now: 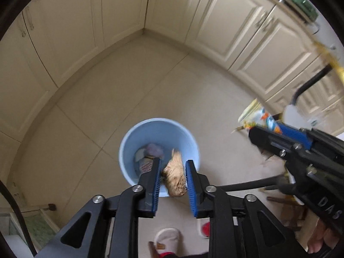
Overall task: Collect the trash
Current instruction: 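Carry the brown piece and white cup over the blue bin and open both tools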
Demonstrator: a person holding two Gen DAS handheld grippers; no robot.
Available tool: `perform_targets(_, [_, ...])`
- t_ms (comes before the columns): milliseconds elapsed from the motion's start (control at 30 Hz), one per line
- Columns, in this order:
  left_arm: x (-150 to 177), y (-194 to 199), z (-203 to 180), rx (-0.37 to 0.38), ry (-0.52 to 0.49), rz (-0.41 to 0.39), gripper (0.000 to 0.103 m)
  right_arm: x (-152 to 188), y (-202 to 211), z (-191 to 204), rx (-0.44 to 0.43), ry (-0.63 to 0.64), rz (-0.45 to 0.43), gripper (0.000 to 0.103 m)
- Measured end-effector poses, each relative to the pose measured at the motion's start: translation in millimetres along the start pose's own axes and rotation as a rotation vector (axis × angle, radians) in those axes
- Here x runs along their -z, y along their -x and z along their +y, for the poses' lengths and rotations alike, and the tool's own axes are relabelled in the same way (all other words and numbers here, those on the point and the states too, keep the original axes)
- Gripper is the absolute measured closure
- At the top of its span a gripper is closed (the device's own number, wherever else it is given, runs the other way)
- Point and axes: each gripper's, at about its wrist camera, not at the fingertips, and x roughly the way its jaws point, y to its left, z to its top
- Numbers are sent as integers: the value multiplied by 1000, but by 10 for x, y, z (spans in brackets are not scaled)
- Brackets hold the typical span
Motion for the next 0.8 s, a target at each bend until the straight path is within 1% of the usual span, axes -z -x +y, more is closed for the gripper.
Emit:
perform_targets(33, [-76,-84,52,-4,5,12,66,-6,-168,-44,-7,-17,30,81])
perform_targets(67, [-127,-141,55,2,13,22,51,-11,-287,-81,-22,-33,46,81])
perform_targets(100, [-182,-196,91,4,23,32,47,-17,-416,-132,-45,-53,62,81])
perform_targets(133, [-247,-274,150,-27,31,44,40,-24,-519,-168,-56,-65,81,81])
perform_targets(167, [-295,-319,200,-39,40,48,37,-35,-593,-200,-69,-80,92,81])
perform_targets(200, [-352,-350,248,-39,57,51,33,-29,-642,-231,-91,-97,93,81])
perform_targets(267, [-422,-377,344,-44,89,58,26,-51,-712,-274,-107,-103,101,79])
perform_targets(333, [-483,-366,429,-66,110,48,24,-82,-754,-304,-118,-114,98,77])
perform_targets(367, [-525,-343,383,-77,123,44,24,-56,-752,-290,-125,-119,97,69])
perform_targets(400, [-536,-319,427,-80,137,37,24,-56,-745,-295,-135,-123,94,59])
perform_targets(433, [-525,-284,409,-82,147,32,22,-63,-713,-285,-140,-120,85,55])
perform_targets(467, [-524,-246,446,-85,159,25,20,-66,-673,-267,-139,-114,75,48])
perform_targets(500, [-518,-194,473,-91,169,13,20,-67,-620,-245,-134,-107,63,43])
perform_targets(533, [-440,-140,434,-94,175,5,19,-84,-574,-203,-128,-97,53,43])
perform_targets(600, [-297,14,420,-107,186,-12,18,-97,-454,-116,-112,-76,41,37])
perform_targets(667, [-202,193,351,-112,204,-33,17,-80,-296,-51,-89,-61,19,20])
perform_targets(700, [-179,300,286,-107,211,-46,15,-78,-218,-21,-82,-54,10,15])
perform_targets(767, [-91,505,229,-104,220,-79,11,-67,36,53,-71,-40,-21,12])
perform_targets(800, [-60,618,204,-107,221,-103,11,-70,125,80,-68,-34,-32,10])
